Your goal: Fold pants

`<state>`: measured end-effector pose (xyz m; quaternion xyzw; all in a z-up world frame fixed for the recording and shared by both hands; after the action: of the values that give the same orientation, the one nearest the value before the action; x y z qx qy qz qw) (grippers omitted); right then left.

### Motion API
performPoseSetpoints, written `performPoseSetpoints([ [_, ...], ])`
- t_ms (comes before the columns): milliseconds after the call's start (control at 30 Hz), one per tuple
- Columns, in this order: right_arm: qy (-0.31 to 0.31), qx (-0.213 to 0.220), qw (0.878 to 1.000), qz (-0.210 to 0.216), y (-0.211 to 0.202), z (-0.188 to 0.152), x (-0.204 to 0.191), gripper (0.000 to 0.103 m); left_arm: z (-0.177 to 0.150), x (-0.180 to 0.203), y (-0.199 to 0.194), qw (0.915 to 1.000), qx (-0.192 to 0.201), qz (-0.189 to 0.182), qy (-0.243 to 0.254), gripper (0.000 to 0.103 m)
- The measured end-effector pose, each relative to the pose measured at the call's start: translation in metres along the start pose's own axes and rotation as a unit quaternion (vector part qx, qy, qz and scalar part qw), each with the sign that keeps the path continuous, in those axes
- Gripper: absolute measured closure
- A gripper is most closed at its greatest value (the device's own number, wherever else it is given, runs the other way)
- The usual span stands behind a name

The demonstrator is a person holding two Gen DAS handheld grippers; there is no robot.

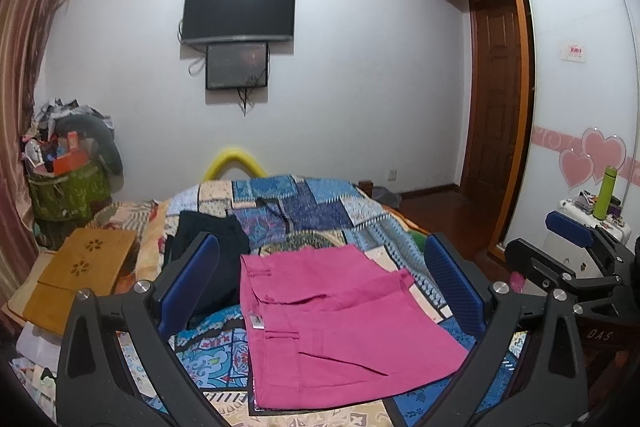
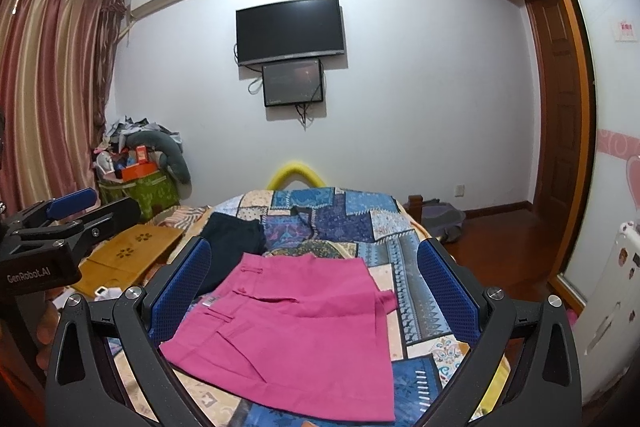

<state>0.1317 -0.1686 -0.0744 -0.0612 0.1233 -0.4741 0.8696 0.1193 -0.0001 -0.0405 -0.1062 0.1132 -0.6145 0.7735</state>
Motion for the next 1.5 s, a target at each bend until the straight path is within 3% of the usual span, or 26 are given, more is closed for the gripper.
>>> performPoseSetpoints([
  [167,0.003,-0.022,1.0,-0.01,0.016,-0.014,0.017,0.001,-0.015,0.001,0.037,0.9988,-0.049,-0.006,0.0,0.0],
  [267,0.007,-0.046,0.999,-0.017,0.031,-0.026,0.032,0.001,-0.025,-0.005,0.066,0.9967,-0.08,0.012,-0.002,0.0],
  [533,0.02,-0.116,0.993,-0.024,0.068,-0.062,0.07,0.002,-0.064,-0.023,0.149,0.9852,-0.167,0.038,0.013,0.0],
  [733,0.03,-0.171,0.985,-0.015,0.1,-0.089,0.097,0.013,-0.098,-0.035,0.204,0.9744,-0.216,0.058,0.023,0.0],
  [867,0.045,-0.206,0.977,-0.003,0.119,-0.11,0.113,0.022,-0.121,-0.039,0.233,0.9636,-0.258,0.053,0.047,0.001],
  [1000,0.063,-0.238,0.969,0.007,0.14,-0.127,0.129,0.034,-0.148,-0.044,0.261,0.9466,-0.311,0.043,0.072,0.022],
  [1200,0.078,-0.269,0.96,0.023,0.159,-0.142,0.146,0.037,-0.184,-0.05,0.285,0.9219,-0.377,0.031,0.082,0.041],
  [1333,0.081,-0.283,0.955,0.041,0.17,-0.143,0.147,0.038,-0.194,-0.049,0.29,0.9134,-0.4,0.014,0.075,0.054],
  [1500,0.08,-0.3,0.948,0.065,0.187,-0.145,0.142,0.049,-0.196,-0.046,0.297,0.9064,-0.417,-0.005,0.067,0.072],
])
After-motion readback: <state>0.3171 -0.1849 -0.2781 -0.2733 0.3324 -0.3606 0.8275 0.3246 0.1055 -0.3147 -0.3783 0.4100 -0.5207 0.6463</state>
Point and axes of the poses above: each gripper's, at about its wrist camera, not at the fingertips, and y roughly the way its jaws point, x to its right, z to its top, the point moved 10 cm from there along y, roughly the way its jaws point, and after that the axes turned 13 degrees about z, right-handed, at the moved point
